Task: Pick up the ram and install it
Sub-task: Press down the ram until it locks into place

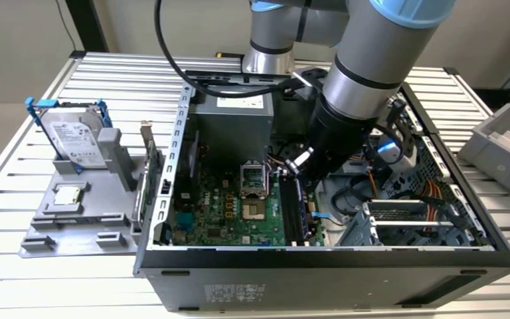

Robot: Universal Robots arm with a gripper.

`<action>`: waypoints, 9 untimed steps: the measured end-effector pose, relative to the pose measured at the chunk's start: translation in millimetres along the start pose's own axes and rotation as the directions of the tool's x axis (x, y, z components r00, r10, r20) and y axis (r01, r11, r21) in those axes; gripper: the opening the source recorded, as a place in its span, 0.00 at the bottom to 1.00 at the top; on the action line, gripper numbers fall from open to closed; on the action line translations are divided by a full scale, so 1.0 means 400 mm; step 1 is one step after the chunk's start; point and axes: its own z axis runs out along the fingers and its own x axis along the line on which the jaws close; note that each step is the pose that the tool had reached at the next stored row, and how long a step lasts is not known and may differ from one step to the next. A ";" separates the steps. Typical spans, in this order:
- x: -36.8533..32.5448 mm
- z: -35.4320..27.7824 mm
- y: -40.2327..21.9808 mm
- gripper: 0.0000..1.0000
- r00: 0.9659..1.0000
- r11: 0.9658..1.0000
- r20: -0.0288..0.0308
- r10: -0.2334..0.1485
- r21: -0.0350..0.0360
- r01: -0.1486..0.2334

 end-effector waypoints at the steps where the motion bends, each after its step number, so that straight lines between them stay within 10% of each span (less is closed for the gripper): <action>1: 0.000 0.000 0.000 0.00 1.000 1.000 0.000 -0.008 0.000 0.008; 9: 0.000 0.000 0.000 0.00 0.998 0.998 0.011 -0.065 -0.011 0.065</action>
